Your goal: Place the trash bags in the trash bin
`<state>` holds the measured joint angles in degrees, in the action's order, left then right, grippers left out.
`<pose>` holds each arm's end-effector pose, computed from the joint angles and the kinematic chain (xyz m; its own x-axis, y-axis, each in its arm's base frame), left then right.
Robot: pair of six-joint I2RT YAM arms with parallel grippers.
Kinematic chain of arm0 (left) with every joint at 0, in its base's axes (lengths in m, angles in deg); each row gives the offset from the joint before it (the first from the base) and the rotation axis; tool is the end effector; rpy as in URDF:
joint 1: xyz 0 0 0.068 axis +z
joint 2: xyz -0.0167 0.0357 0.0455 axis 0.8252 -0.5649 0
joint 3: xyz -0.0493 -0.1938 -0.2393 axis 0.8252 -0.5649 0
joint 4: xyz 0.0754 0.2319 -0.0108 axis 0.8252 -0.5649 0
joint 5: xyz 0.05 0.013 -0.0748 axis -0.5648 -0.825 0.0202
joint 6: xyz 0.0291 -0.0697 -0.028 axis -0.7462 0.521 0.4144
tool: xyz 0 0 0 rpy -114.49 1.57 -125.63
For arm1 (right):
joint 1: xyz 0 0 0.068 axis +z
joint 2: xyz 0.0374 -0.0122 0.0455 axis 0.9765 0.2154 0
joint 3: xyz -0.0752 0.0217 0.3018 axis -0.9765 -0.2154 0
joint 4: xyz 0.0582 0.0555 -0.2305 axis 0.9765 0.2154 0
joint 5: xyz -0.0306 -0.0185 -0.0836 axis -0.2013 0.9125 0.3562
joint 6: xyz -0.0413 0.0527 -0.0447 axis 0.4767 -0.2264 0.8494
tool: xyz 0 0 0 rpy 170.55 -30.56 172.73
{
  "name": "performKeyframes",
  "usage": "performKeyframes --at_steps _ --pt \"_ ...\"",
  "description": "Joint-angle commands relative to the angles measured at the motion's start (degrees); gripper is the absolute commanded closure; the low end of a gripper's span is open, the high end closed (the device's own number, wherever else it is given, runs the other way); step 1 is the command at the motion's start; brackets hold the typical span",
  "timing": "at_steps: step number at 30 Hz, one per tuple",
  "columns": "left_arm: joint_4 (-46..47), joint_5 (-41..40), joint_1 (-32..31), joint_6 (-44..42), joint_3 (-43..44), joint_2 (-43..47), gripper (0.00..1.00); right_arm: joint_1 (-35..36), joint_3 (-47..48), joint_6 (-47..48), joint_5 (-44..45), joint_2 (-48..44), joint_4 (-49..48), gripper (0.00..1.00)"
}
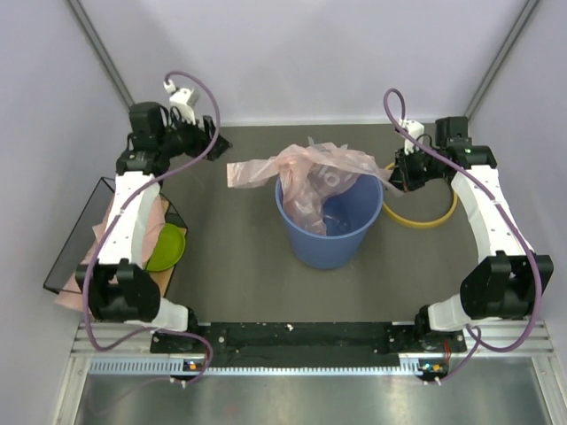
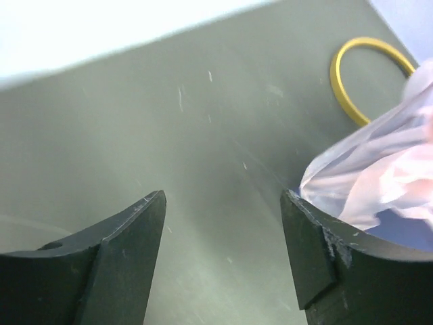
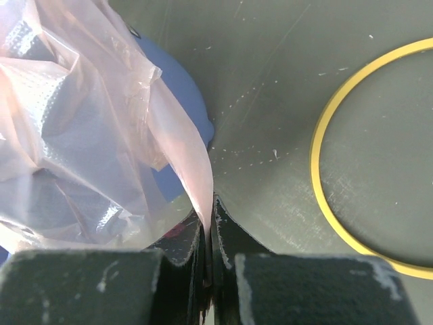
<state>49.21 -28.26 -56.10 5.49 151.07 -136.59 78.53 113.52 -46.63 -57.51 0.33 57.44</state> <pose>0.3356 -0.0451 0.4047 -0.4844 -0.0305 -0.8743 0.5234 0.7907 -0.3176 0.2877 0.0427 0.3593 -0.6945 -0.2499 -0.6747 -0.5438 0.7963 0.2649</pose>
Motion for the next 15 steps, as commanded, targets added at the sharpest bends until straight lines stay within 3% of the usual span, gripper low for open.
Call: performKeyframes --at_steps 1,3,4,7,10,15 --pt "4.6 5.8 -4.4 -13.9 8.5 6.7 0.24 -0.8 -0.4 0.6 -3.2 -2.4 -0.2 1.0" --pt "2.8 6.2 -8.5 -22.0 10.2 7.7 0.23 -0.8 -0.9 0.6 -3.3 -3.0 -0.1 1.0" --pt "-1.8 5.4 -13.8 -26.1 11.1 7.6 0.23 -0.8 -1.0 0.6 -3.3 -3.2 -0.1 1.0" --pt "-6.6 -0.5 -22.9 -39.5 13.1 6.1 0.24 -0.8 -1.4 0.6 -3.2 -4.1 0.0 1.0" --pt "-3.9 -2.7 -26.4 -43.0 12.6 4.5 0.25 -0.9 -1.6 0.3 -3.5 -4.7 0.2 1.0" --pt "-9.3 -5.0 -31.1 -52.1 17.3 -0.4 0.3 -0.8 -1.9 -0.1 -4.0 -5.0 0.3 1.0"
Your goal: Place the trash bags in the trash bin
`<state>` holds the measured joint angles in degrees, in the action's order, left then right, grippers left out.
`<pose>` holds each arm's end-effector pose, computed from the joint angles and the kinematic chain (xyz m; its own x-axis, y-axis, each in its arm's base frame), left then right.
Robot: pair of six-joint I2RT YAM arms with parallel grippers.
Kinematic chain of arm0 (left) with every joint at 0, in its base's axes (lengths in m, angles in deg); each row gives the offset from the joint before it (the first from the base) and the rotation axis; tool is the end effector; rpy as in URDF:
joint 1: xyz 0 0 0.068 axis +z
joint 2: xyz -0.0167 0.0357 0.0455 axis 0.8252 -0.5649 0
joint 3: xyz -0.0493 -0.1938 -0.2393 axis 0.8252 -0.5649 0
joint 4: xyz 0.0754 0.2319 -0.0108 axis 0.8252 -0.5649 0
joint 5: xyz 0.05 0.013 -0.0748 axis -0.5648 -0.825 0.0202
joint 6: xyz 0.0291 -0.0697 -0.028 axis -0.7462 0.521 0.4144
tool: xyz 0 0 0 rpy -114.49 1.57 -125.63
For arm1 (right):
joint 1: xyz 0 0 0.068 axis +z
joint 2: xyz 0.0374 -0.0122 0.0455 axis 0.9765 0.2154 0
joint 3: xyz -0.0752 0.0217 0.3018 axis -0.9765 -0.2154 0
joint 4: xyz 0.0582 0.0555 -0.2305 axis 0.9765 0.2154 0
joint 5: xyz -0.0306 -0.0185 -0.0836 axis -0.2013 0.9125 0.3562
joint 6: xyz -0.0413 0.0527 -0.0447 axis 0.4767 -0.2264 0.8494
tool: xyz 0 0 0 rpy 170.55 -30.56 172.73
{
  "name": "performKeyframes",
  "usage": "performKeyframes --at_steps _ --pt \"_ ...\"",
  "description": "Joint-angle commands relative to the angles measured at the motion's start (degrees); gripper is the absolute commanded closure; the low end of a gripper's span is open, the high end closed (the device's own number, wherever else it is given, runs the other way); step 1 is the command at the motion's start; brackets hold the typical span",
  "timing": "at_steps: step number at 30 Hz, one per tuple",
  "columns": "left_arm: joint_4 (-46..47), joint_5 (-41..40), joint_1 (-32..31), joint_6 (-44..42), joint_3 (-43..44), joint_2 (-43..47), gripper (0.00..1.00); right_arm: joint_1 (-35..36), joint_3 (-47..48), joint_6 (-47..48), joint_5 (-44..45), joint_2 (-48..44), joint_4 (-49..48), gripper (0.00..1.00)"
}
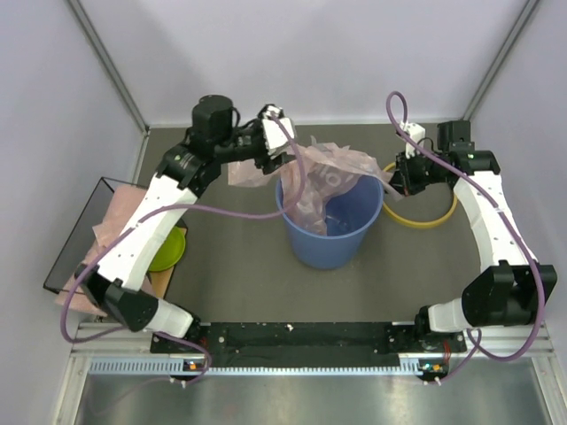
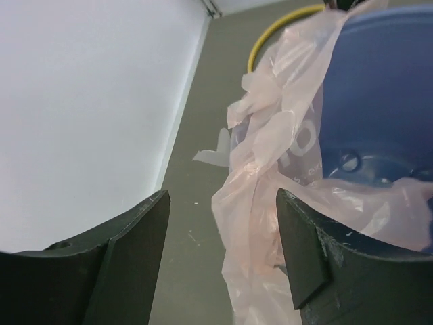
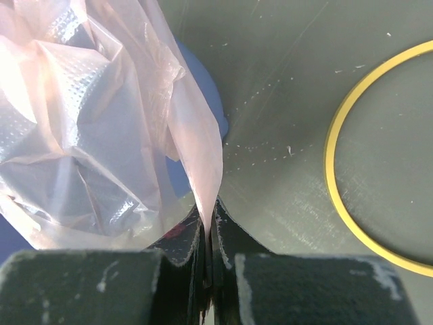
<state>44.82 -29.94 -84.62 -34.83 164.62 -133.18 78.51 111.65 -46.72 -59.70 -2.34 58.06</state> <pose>0.2475 -0.1836 0.4934 0.3659 0.3674 -0.8551 0.8378 0.2700 0.4745 0.2724 0.0446 0.3620 -0.6883 -0.2422 -0.6838 -0.5604 0.7761 0.2892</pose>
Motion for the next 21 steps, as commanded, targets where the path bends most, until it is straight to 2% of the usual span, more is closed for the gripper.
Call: performKeyframes --at_steps 1,5,7,9,12,16,18,19,21 --pt "-5.5 -4.6 -3.8 -12.9 3.9 -4.9 0.31 -0.8 -0.1 -0.1 -1.9 -2.4 -0.3 1.0" --pt "-5.7 -6.0 -5.4 -14.6 4.3 -6.6 0.34 -0.8 0.0 0.0 -2.2 -2.5 -0.2 1.0" --pt "-5.8 -6.2 -5.9 -14.6 4.8 -7.4 0.46 -0.8 -0.2 0.1 -2.1 -2.8 -0.2 1.0" --pt "-6.1 -4.8 -6.1 -14.0 5.3 -7.2 0.64 -0.8 -0.6 0.3 -1.6 -3.1 -0.1 1.0" --pt "-6.2 -1.0 -6.3 -11.4 4.4 -4.9 0.73 -0.8 -0.8 0.5 -0.7 -3.5 0.0 1.0" --pt "-6.9 0.0 -8.2 -8.7 -0.1 0.5 0.64 -0.8 -1.0 0.7 -0.6 -4.0 0.3 1.0" --pt "-8.0 -0.6 -9.2 -8.4 -0.9 1.1 0.64 -0.8 -1.1 0.7 -1.1 -4.2 0.2 1.0" --pt "-8.1 -1.1 -9.3 -8.1 -1.6 1.4 0.54 -0.8 -1.1 0.8 -1.3 -4.2 0.4 1.0" --pt "-8.1 -2.6 -9.7 -7.3 -1.7 1.1 0.48 -0.8 -1.1 0.9 -1.4 -4.2 0.5 1.0"
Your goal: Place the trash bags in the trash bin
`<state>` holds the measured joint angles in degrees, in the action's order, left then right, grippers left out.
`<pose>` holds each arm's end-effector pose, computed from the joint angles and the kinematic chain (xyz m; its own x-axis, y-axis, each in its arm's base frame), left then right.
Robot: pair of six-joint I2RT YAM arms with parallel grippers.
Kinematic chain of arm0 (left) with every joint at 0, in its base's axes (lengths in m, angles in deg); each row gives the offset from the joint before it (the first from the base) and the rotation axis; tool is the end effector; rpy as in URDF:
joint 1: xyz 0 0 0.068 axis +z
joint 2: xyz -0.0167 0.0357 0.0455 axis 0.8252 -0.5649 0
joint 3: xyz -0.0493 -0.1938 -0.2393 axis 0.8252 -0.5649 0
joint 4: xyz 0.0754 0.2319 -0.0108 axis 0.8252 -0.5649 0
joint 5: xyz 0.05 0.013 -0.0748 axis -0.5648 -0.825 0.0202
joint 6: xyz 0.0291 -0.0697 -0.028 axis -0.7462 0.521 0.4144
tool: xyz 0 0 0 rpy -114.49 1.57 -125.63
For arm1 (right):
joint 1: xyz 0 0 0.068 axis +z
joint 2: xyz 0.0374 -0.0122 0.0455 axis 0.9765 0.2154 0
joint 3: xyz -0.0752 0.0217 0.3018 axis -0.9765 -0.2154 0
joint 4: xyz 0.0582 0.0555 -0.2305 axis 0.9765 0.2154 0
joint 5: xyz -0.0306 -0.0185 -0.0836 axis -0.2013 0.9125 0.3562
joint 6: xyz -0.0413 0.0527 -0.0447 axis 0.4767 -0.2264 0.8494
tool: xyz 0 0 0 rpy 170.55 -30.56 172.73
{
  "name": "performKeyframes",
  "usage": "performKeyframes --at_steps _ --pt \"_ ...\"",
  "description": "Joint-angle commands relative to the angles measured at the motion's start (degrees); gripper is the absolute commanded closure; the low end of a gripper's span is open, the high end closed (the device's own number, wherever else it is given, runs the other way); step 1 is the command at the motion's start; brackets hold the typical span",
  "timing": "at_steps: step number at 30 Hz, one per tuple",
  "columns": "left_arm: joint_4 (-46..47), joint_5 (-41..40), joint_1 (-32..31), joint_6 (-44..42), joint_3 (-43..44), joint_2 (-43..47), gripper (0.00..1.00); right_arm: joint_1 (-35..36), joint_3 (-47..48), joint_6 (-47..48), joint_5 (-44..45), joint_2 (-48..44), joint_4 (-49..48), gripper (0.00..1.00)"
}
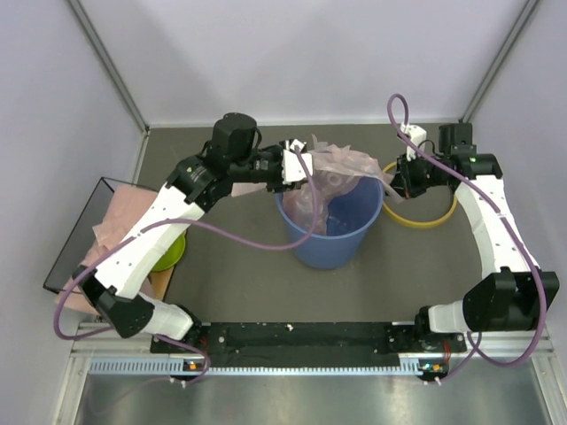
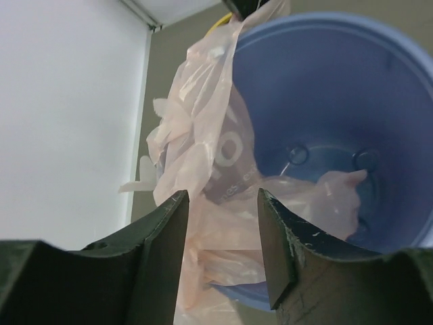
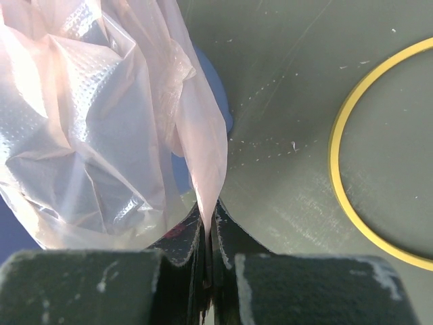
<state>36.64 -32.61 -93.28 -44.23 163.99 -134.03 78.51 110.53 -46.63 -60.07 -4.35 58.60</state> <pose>0.2199 -0.2176 0.4672 0.4403 0.4385 -0.7834 0.8555 0.0598 0.5143 0.2615 0.0448 0.3643 -0.6824 -0.2423 -0.6897 -0.5661 0.7721 0.2889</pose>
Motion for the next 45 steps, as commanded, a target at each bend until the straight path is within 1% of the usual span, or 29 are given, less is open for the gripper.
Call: performKeyframes --at_steps 1,5,7,8,11,14,15,16,17,18,19,20,23,25,26,27,28,30,32,33,34,36,37,39,43,45 --pt "0.4 -0.4 -0.9 2.3 -1.0 1.6 0.48 -0.8 0.0 0.8 -1.0 -2.3 0.0 1.0" --pt "5.4 -4.0 -1.3 3.2 -0.3 -0.1 0.47 -0.8 -0.5 0.9 -1.5 -2.6 0.0 1.0" --pt "5.6 -5.5 -1.4 2.7 1.2 -1.8 0.47 -0.8 -0.4 0.8 -1.5 -2.5 0.2 1.0" --pt "5.0 -5.7 -1.4 1.1 1.5 -2.2 0.46 -0.8 -0.3 0.9 -1.4 -2.5 0.1 1.0" --pt "5.0 -7.2 -1.4 0.3 1.4 -3.0 0.5 -0.8 0.0 1.1 -1.0 -2.5 0.4 1.0" --pt "5.2 -5.4 -1.4 1.1 0.8 -2.7 0.59 -0.8 0.0 1.2 -1.1 -2.6 0.6 1.0" --pt "5.2 -5.2 -1.9 1.3 0.4 -2.1 0.65 -0.8 0.0 1.2 -1.2 -2.6 0.6 1.0" --pt "5.6 -4.9 -2.0 1.4 -0.2 -1.7 0.77 -0.8 0.0 1.1 -1.2 -2.8 0.6 1.0" --pt "6.1 -4.5 -2.0 2.0 -0.6 -1.2 0.84 -0.9 -0.1 1.2 -1.2 -3.0 0.6 1.0" --pt "6.7 -4.5 -2.1 2.6 -1.2 -0.2 0.89 -0.8 -0.1 1.2 -1.2 -3.2 0.6 1.0" --pt "7.1 -4.5 -2.1 3.0 -2.0 0.2 0.97 -0.8 -0.3 1.1 -1.1 -3.4 0.6 1.0" --pt "7.0 -4.6 -2.2 3.4 -2.2 0.5 1.0 -0.8 -0.4 1.2 -1.1 -3.6 0.6 1.0" --pt "5.6 -4.0 -2.4 3.5 -2.8 1.6 1.0 -0.8 -0.6 1.4 -0.9 -4.1 0.8 1.0" --pt "3.8 -0.4 -2.4 3.4 -2.0 2.7 1.0 -0.8 -0.4 1.4 -0.7 -4.5 1.1 1.0" --pt "0.3 1.3 -2.5 3.4 -1.4 3.0 1.0 -0.8 -0.3 1.5 -0.4 -4.7 1.6 1.0" --pt "-1.2 2.8 -2.6 3.8 -1.0 3.7 1.0 -0.8 -0.1 1.8 -0.2 -4.9 1.9 1.0" --pt "-2.8 6.6 -2.7 4.6 -1.0 4.3 1.0 -0.8 -0.1 2.1 -0.1 -5.1 2.2 1.0" --pt "-5.5 10.0 -3.3 7.7 -2.3 6.4 1.0 -0.8 -0.2 3.1 0.5 -5.4 3.1 1.0" --pt "-5.6 12.6 -4.3 10.5 -7.4 8.2 1.0 -0.8 -1.1 3.7 1.2 -5.8 3.4 1.0" --pt "-5.4 12.9 -5.7 11.1 -9.3 10.1 1.0 -0.8 -1.5 4.2 1.4 -5.9 3.5 1.0" --pt "-4.8 13.1 -6.4 12.8 -13.2 11.2 1.0 -0.7 -1.8 4.4 1.6 -5.8 3.6 1.0" --pt "-2.7 12.7 -8.9 14.3 -16.6 13.9 1.0 -0.8 -2.1 4.5 2.2 -5.6 3.6 1.0" --pt "-2.2 12.2 -9.8 15.3 -19.3 14.7 1.0 -2.3 -2.0 4.6 2.2 -5.5 3.9 1.0" --pt "-1.4 10.5 -11.8 16.1 -22.8 16.7 1.0 -2.3 -1.9 5.0 2.6 -5.0 4.2 1.0" --pt "0.9 9.2 -13.0 18.1 -26.7 18.8 1.0 -4.0 -2.5 6.3 3.8 -4.6 4.4 1.0" --pt "0.7 9.4 -13.1 17.8 -29.2 20.4 1.0 -5.0 -3.0 7.4 4.0 -3.6 4.5 1.0"
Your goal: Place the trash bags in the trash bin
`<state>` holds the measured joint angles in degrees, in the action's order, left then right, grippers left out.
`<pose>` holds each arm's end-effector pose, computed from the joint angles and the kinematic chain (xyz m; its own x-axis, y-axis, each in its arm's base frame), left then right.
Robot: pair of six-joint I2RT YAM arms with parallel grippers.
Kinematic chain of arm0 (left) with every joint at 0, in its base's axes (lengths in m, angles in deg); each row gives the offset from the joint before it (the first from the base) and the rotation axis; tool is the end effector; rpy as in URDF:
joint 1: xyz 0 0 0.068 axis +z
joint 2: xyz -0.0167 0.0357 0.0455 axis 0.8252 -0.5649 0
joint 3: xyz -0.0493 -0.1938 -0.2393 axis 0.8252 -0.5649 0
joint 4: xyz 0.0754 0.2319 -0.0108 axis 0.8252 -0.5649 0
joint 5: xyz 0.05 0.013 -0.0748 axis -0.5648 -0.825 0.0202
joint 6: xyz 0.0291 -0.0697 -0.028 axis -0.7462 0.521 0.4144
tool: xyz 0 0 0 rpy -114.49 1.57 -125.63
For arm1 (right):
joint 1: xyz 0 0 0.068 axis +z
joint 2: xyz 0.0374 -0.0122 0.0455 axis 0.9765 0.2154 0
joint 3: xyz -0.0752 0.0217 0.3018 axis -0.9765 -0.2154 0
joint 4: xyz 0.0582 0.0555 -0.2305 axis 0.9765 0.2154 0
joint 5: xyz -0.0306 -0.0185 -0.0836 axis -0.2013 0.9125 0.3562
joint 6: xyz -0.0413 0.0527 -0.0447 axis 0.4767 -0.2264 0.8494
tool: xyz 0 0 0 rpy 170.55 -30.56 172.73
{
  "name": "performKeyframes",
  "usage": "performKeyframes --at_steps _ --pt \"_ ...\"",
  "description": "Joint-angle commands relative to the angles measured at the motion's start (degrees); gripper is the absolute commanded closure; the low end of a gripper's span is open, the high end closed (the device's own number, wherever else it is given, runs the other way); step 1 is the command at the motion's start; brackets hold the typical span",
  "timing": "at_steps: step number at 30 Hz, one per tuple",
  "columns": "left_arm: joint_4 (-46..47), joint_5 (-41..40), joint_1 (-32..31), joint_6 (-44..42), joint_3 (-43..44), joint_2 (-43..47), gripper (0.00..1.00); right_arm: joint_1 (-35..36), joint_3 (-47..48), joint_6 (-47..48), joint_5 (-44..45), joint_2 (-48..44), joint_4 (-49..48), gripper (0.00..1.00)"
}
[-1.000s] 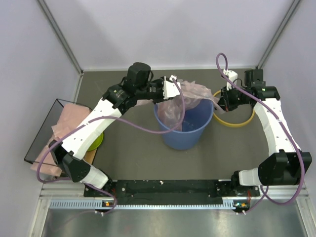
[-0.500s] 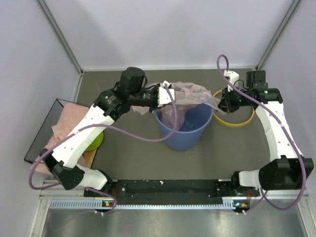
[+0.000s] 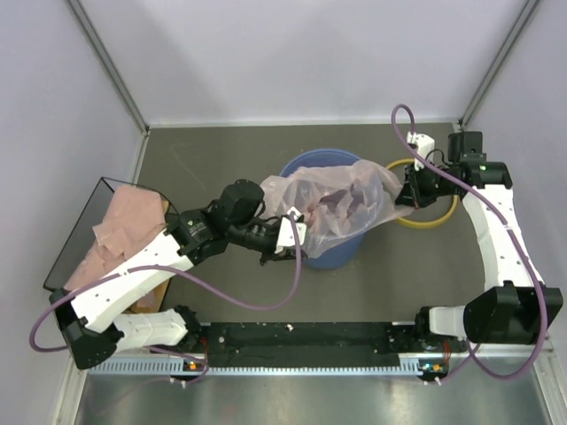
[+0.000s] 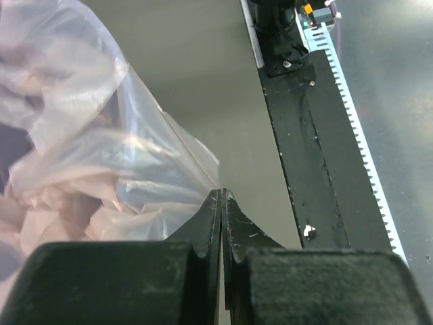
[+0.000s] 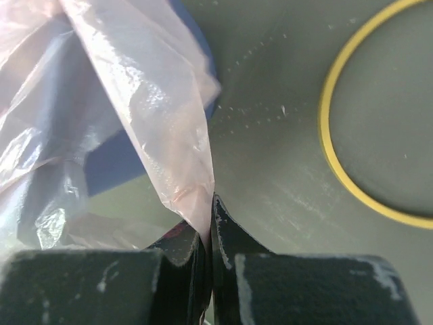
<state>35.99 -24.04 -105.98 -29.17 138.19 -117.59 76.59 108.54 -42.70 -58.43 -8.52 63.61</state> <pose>0.1058 -0.2001 0.3914 0.1861 0.4006 -0.8972 0.9756 -0.1837 0.1203 0.2341 0.0348 0.3631 -0.6902 -0.2780 -0.6681 -0.5612 0.7885 0.2516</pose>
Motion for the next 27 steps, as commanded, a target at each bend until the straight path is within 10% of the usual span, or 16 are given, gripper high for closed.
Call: performKeyframes --at_steps 1,7,14,15,16,19,23,27 --pt "1.6 -0.1 -0.6 2.9 -4.3 4.3 1.0 -3.4 -1.1 3.8 2.7 0.8 -0.5 1.0" --pt "6.7 -9.6 -0.3 4.2 -10.2 4.0 1.0 -3.6 -0.7 2.8 -1.6 4.1 -0.9 1.0" --pt "2.5 -2.0 1.2 -1.1 -11.0 5.3 1.0 -2.0 -1.1 0.2 -4.5 4.9 -2.5 1.0" --pt "1.2 0.4 1.1 -1.6 -9.4 6.4 0.95 -1.8 -1.5 0.2 -4.6 4.5 -2.6 1.0" --pt "0.0 2.3 1.1 -0.4 -8.7 7.6 0.64 -1.1 -1.8 0.2 -4.4 4.3 -2.5 1.0" --pt "-9.1 7.8 0.8 0.4 -0.6 10.1 0.48 -0.8 -2.7 0.6 -3.8 3.3 -2.5 1.0" --pt "-13.8 9.3 0.7 5.6 13.5 7.8 0.42 -0.7 -3.2 0.5 -3.2 2.7 -2.6 1.0" --pt "-6.8 -9.8 1.8 11.6 28.7 0.9 0.45 -0.6 -2.6 -0.2 -2.8 1.2 -2.5 1.0"
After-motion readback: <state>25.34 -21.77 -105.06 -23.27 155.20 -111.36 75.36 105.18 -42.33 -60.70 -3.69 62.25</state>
